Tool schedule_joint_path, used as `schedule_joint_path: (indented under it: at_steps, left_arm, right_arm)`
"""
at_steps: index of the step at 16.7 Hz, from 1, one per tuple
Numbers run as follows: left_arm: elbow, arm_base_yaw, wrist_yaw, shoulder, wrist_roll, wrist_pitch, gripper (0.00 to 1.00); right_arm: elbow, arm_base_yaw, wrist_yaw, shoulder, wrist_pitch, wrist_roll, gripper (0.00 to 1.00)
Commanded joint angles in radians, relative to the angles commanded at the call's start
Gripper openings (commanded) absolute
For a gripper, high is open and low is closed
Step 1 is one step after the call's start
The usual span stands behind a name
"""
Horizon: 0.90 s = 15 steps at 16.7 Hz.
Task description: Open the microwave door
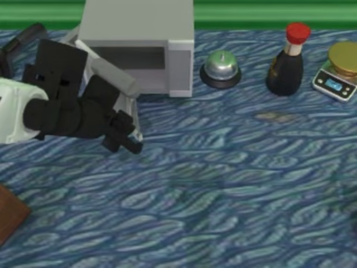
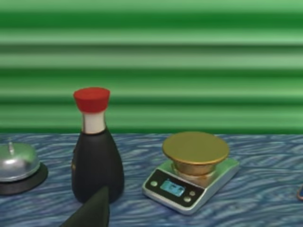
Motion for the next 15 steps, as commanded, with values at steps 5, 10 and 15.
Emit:
schedule_joint_path:
  at_steps: [5, 10, 15]
  left_arm:
    - [-0.004, 0.01, 0.012, -0.002, 0.017, -0.006, 0.0]
    - [-0.004, 0.01, 0.012, -0.002, 0.017, -0.006, 0.0]
    - [-0.004, 0.01, 0.012, -0.002, 0.017, -0.006, 0.0]
  right_arm:
    - [0.0, 0.0, 0.0, 0.0, 0.0, 0.0, 1.0]
    - [0.0, 0.0, 0.0, 0.0, 0.0, 0.0, 1.0]
    - [0.0, 0.0, 0.0, 0.0, 0.0, 0.0, 1.0]
